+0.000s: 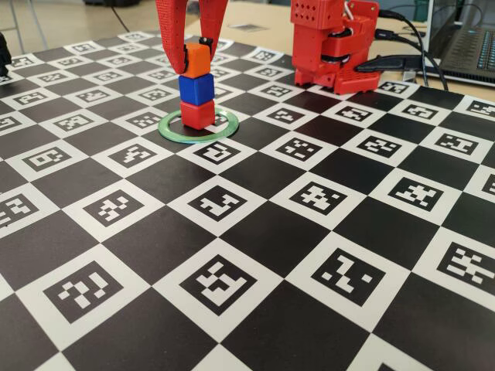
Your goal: Grab the red cube then put it in the green circle then put the blue cube on top and finally the orange cube on top
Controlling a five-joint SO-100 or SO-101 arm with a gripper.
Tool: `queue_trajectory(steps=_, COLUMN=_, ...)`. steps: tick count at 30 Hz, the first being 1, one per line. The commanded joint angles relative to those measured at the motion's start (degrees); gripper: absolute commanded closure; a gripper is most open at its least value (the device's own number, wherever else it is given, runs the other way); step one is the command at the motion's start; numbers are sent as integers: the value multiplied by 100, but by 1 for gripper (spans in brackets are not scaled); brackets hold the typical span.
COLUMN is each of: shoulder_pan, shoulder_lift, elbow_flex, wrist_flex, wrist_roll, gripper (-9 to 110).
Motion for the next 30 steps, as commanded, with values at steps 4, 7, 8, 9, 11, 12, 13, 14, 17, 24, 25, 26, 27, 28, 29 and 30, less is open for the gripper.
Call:
queue_trajectory(steps=4, shoulder_pan=35, shoulder_lift=53, elbow_flex=0, wrist_flex=-62, wrist_roll=-35, gripper=92)
queue_trajectory(steps=7, shoulder_pan=26, shoulder_lift=53, elbow_flex=18, wrist_flex=-53, wrist_roll=-44, gripper=92)
queue_trajectory(steps=8, shoulder_pan=18, shoulder_lift=53, elbow_flex=26, wrist_flex=-35, wrist_roll=-62, gripper=92)
queue_trajectory(steps=9, shoulder_pan=18, shoulder_lift=53, elbow_flex=26, wrist_flex=-26, wrist_roll=-70, gripper=91)
queue_trajectory(steps=11, shoulder_pan=9, shoulder_lift=53, elbow_flex=26, wrist_flex=0, wrist_roll=-79, gripper=86)
queue_trajectory(steps=12, shoulder_pan=9, shoulder_lift=53, elbow_flex=26, wrist_flex=18, wrist_roll=-88, gripper=80)
queue_trajectory(steps=13, shoulder_pan=9, shoulder_lift=53, elbow_flex=26, wrist_flex=44, wrist_roll=-114, gripper=75)
queue_trajectory(steps=14, shoulder_pan=9, shoulder_lift=53, elbow_flex=26, wrist_flex=62, wrist_roll=-132, gripper=71)
queue_trajectory(steps=17, shoulder_pan=9, shoulder_lift=62, elbow_flex=-18, wrist_flex=141, wrist_roll=-149, gripper=64)
queue_trajectory(steps=24, shoulder_pan=97, shoulder_lift=316, elbow_flex=-1107, wrist_flex=1107, wrist_roll=44, gripper=55)
queue_trajectory(steps=25, shoulder_pan=105, shoulder_lift=431, elbow_flex=-1345, wrist_flex=1327, wrist_roll=62, gripper=54)
queue_trajectory(steps=26, shoulder_pan=105, shoulder_lift=571, elbow_flex=-1538, wrist_flex=1529, wrist_roll=62, gripper=54)
queue_trajectory(steps=27, shoulder_pan=105, shoulder_lift=738, elbow_flex=-1687, wrist_flex=1696, wrist_roll=62, gripper=54)
queue_trajectory(steps=28, shoulder_pan=105, shoulder_lift=932, elbow_flex=-1758, wrist_flex=1819, wrist_roll=44, gripper=54)
queue_trajectory(steps=29, shoulder_pan=97, shoulder_lift=1169, elbow_flex=-1767, wrist_flex=1907, wrist_roll=18, gripper=56)
queue_trajectory(steps=30, shoulder_pan=62, shoulder_lift=1521, elbow_flex=-1617, wrist_flex=1960, wrist_roll=-18, gripper=60)
